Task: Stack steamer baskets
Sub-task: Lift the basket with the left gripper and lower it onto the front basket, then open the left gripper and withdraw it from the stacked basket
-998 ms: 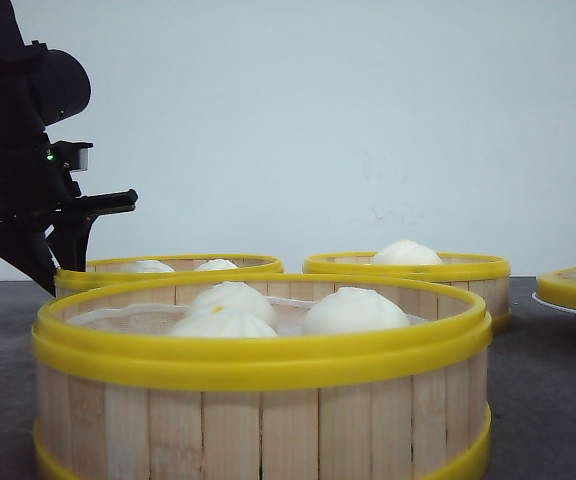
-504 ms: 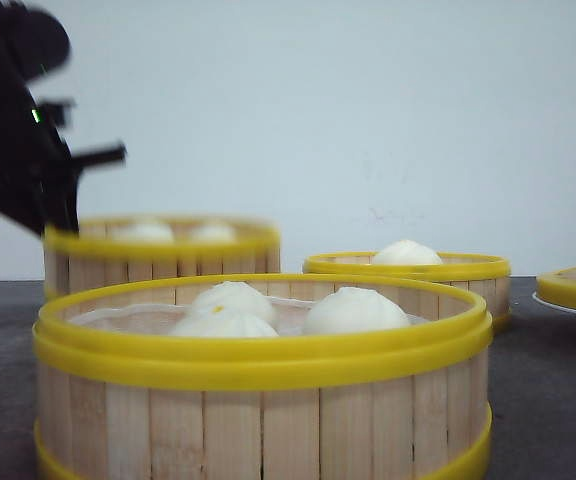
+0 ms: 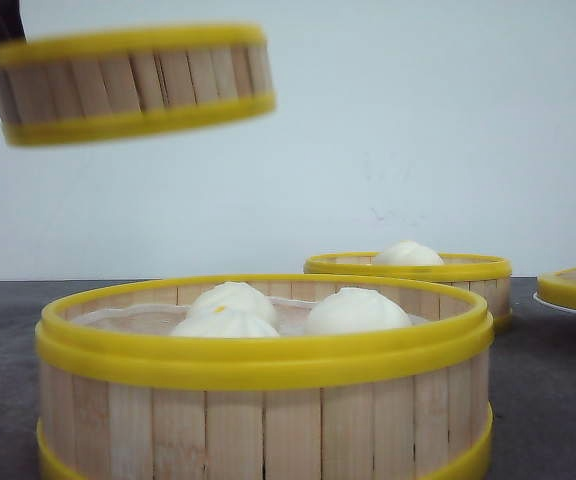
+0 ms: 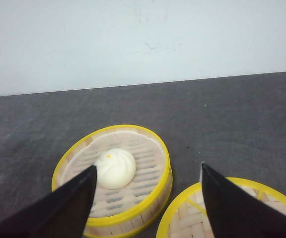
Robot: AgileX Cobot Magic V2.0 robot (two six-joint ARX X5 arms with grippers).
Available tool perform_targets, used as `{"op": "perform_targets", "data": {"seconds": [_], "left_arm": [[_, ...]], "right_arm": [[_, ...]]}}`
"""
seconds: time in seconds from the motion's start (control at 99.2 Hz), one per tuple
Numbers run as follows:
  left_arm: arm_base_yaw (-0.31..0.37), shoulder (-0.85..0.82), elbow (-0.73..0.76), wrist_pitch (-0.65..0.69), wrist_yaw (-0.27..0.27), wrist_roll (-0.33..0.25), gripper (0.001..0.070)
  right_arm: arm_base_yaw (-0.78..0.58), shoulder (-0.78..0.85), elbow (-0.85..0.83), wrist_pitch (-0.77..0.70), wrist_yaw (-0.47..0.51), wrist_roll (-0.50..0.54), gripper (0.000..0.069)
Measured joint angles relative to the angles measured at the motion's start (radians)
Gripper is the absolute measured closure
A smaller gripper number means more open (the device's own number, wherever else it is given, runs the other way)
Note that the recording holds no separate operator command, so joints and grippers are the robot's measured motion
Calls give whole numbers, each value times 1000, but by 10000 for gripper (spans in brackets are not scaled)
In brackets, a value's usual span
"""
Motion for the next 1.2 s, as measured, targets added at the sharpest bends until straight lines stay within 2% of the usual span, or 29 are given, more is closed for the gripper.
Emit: {"op": "perform_targets", "data": {"seconds": [0.101, 0.232, 0.434, 0.615, 0.756, 1.2], "left_arm": [[-48, -31, 0, -45, 29, 2, 687], [-129, -31, -6, -99, 32, 16, 687], [-249, -30, -119, -29, 24, 17, 687], [-335, -14, -234, 19, -45, 18, 687], [-362, 22, -248, 31, -56, 17, 687], [-391, 97, -248, 70, -61, 0, 687]], "right_arm": [[0, 0, 0, 0, 0, 0, 280], [0, 0, 0, 0, 0, 0, 280], [0, 0, 0, 0, 16, 0, 280], [0, 0, 0, 0, 18, 0, 280], [0, 8, 0, 0, 18, 1, 280], [0, 27, 0, -8, 18, 8, 280]]}}
